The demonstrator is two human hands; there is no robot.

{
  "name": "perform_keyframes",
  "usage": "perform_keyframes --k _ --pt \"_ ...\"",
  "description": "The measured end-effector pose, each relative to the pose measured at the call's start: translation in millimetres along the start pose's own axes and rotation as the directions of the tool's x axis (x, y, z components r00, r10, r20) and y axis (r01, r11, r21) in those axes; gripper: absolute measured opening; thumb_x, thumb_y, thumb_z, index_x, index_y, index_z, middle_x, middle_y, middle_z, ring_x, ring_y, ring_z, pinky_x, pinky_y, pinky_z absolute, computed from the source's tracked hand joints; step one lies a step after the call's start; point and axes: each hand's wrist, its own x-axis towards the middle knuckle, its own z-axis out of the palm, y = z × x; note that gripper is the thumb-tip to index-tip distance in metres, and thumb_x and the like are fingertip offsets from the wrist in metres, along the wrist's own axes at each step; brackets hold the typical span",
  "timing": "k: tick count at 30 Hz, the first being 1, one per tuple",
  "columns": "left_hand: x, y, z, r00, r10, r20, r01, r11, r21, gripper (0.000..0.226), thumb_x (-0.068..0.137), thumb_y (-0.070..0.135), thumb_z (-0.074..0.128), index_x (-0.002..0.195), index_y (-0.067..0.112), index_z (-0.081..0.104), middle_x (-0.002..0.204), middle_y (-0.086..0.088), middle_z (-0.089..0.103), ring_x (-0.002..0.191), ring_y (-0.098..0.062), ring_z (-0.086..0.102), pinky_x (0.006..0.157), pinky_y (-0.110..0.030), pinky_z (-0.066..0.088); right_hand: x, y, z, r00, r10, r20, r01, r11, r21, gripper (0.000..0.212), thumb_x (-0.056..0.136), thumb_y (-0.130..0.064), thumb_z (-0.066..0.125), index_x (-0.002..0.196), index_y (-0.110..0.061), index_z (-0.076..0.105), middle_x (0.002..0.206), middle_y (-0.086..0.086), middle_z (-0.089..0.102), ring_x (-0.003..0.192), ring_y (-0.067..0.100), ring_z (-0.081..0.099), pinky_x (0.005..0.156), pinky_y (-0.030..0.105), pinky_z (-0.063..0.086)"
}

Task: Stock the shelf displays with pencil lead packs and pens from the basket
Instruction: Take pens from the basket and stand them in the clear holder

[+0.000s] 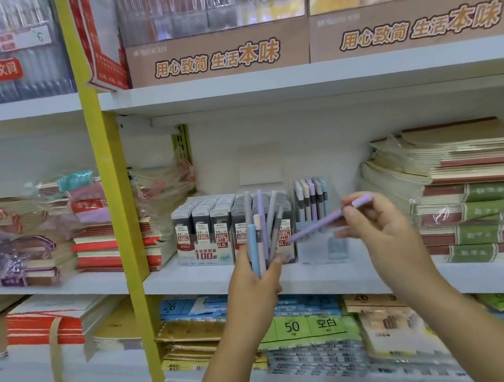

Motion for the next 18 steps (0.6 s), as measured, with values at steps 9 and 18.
perform_keyframes --k 9,18 --pt "25 -8 19 1.0 -0.013 -0.023 0.01 0.993 -0.118 0.029 0.095 0.026 0.065 0.084 0.052 0.058 0.087 -0.017 0.07 0.053 -0.01 0.053 0.047 -0.026 0.045 97 2 -14 0.972 -0.022 0.234 0.152 0.819 -0.553 0.005 0.096 -0.015 0.056 0.094 -0.017 0.061 0.094 0.0 0.07 0.088 0.021 0.067 0.084 0.039 0.053" --pt "32 -21 16 0.999 -0.032 -0.012 0.031 0.994 -0.105 0.027 0.095 0.026 0.065 0.084 0.05 0.06 0.071 -0.008 0.069 0.049 -0.01 0.05 0.045 -0.025 0.043 104 33 -1 0.947 -0.08 0.311 0.252 0.788 -0.563 0.032 0.093 -0.017 0.061 0.101 -0.039 0.039 0.078 0.003 0.067 0.077 0.026 0.067 0.075 0.048 0.055"
